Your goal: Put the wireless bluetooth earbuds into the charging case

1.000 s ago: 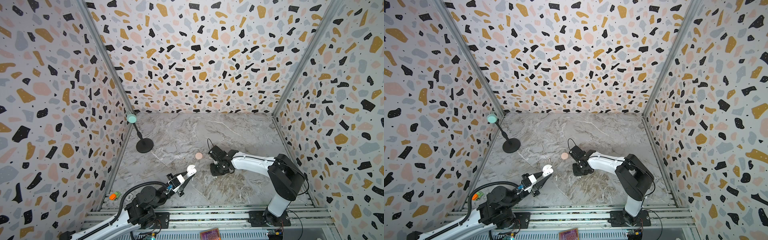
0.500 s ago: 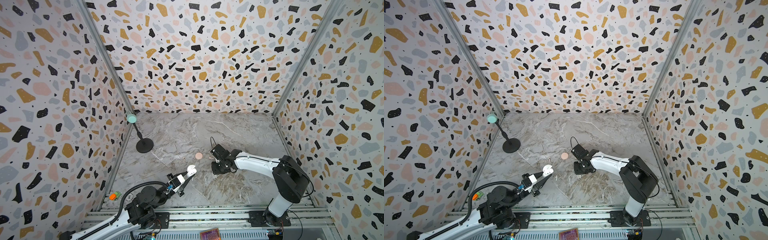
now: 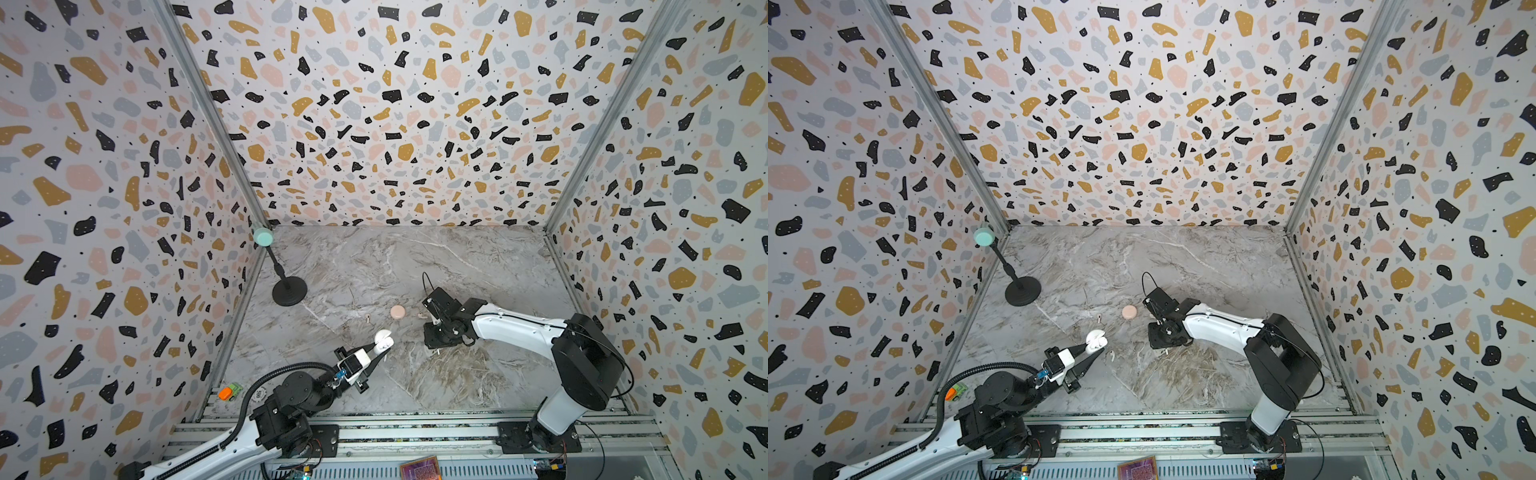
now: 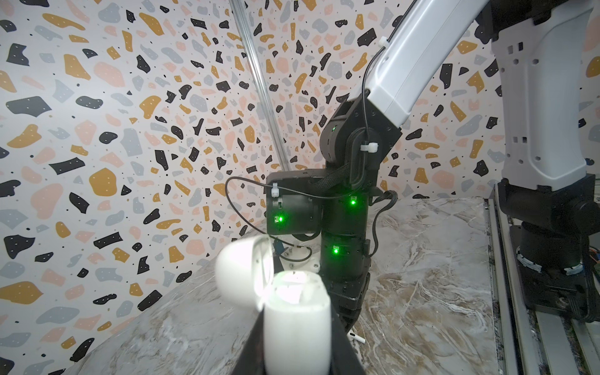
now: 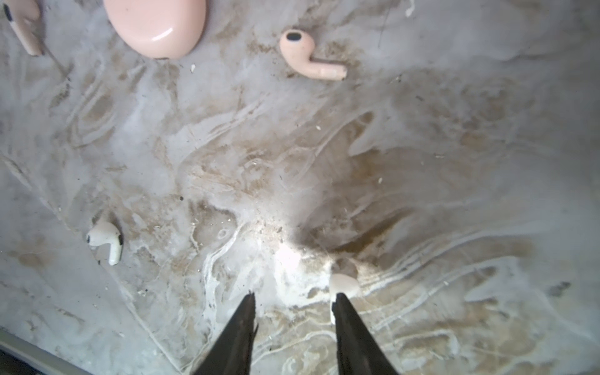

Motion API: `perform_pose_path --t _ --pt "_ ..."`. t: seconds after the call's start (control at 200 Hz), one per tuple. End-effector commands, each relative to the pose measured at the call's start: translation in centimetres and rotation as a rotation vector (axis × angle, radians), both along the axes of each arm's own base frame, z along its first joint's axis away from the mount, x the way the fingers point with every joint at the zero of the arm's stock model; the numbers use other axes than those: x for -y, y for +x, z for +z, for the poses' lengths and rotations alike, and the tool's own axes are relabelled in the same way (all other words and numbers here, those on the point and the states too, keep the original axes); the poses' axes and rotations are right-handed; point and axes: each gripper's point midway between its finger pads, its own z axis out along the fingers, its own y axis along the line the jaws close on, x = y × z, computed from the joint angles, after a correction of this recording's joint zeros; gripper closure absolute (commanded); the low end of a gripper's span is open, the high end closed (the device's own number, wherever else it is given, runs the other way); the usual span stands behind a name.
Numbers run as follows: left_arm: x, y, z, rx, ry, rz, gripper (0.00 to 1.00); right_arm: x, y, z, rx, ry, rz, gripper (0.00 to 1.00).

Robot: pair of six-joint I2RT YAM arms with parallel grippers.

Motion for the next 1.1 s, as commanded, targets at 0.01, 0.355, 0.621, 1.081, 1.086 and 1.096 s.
perform_pose_path --t 0.01,0.355,0.621,1.081,1.086,1.096 --pt "0.0 -0.3 0.9 0.031 -0.027 -0.01 1.0 1.7 0.1 0.8 0.016 -0.055 -0.026 0.46" --pt "-0.1 -0.4 1.0 0.034 -0.029 -0.013 1.0 1.8 -0.8 -0.9 -0.051 -0.08 -0.031 0.43" --pt "-0.1 -0.4 1.0 0.036 -0.032 -0.011 1.0 1.9 -1.1 -1.8 -0.086 -0.131 -0.014 0.48" --pt "-0.2 -0.5 1.1 0.039 -0.034 -0.014 1.0 1.7 -0.7 -2.7 -0.093 -0.191 0.009 0.58" --pt "-0.2 -0.5 1.0 0.039 -0.033 -0.014 1.0 1.7 -0.7 -2.7 -0.094 -0.192 0.009 0.58" --pt "-0.2 -0.5 1.0 0.038 -0.033 -0.014 1.0 1.7 -0.7 -2.7 -0.094 -0.195 0.009 0.58"
